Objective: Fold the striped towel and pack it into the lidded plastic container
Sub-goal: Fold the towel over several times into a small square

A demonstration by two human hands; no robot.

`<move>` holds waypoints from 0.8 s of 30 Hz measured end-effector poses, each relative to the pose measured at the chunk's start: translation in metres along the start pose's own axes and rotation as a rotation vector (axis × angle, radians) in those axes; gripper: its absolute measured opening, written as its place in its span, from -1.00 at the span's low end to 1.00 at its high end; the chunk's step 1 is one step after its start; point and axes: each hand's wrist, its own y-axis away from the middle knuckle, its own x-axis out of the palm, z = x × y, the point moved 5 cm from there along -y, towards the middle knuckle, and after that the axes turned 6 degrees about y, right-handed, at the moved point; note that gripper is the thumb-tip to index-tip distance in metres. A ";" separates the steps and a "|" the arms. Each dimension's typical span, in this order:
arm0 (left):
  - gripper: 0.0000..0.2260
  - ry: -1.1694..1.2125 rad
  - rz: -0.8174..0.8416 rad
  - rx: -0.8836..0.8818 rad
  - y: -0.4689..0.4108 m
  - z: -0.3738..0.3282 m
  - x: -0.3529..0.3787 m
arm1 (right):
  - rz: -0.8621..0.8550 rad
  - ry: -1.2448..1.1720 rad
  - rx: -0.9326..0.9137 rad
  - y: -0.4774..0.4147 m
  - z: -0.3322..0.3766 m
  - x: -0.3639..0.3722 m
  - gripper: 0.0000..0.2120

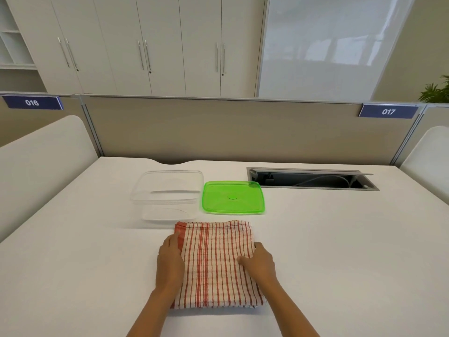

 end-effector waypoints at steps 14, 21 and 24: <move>-0.32 0.366 0.599 0.199 -0.038 -0.115 -0.040 | 0.048 0.126 -0.826 0.057 0.113 -0.130 -0.80; -0.49 0.506 0.644 0.148 -0.018 -0.131 -0.047 | 0.010 0.096 -0.713 0.038 0.090 -0.155 -0.82; -0.70 0.530 0.565 0.213 -0.013 -0.148 -0.052 | 0.008 0.043 -0.681 0.033 0.082 -0.156 -0.85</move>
